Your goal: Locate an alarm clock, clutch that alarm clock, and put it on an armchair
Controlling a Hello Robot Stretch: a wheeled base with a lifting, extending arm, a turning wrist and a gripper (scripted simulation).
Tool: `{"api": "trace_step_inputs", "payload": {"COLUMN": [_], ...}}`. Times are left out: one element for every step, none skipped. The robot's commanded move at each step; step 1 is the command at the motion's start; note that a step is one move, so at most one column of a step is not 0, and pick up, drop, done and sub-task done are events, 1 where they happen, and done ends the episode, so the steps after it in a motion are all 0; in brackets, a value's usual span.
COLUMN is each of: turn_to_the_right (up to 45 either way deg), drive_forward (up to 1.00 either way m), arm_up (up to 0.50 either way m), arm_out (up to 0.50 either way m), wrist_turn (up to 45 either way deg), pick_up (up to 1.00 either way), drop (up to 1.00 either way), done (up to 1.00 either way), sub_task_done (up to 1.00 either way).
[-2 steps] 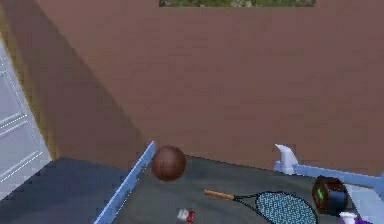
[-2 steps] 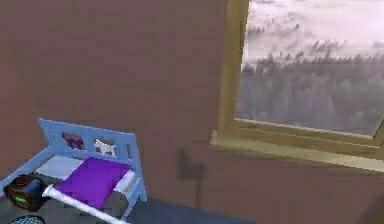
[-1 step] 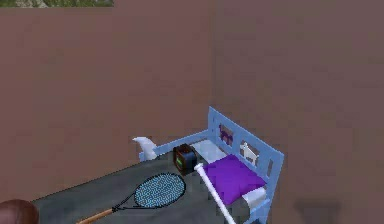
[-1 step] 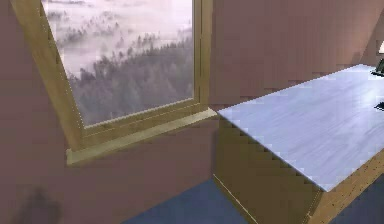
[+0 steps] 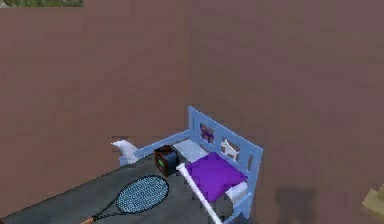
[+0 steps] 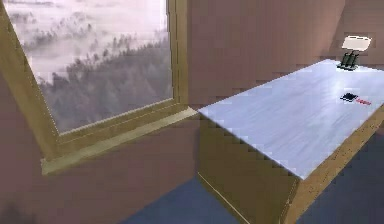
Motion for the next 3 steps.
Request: {"api": "trace_step_inputs", "payload": {"turn_to_the_right": [0.0,-45.0,-45.0], "drive_forward": [0.3,0.0,0.0], "arm_up": [0.0,0.0,0.0], "arm_out": [0.0,0.0,0.0], "wrist_turn": [0.0,0.0,0.0], "pick_up": [0.0,0.0,0.0], "drop": [0.0,0.0,0.0], "done": [0.0,0.0,0.0], "sub_task_done": [0.0,0.0,0.0]}}
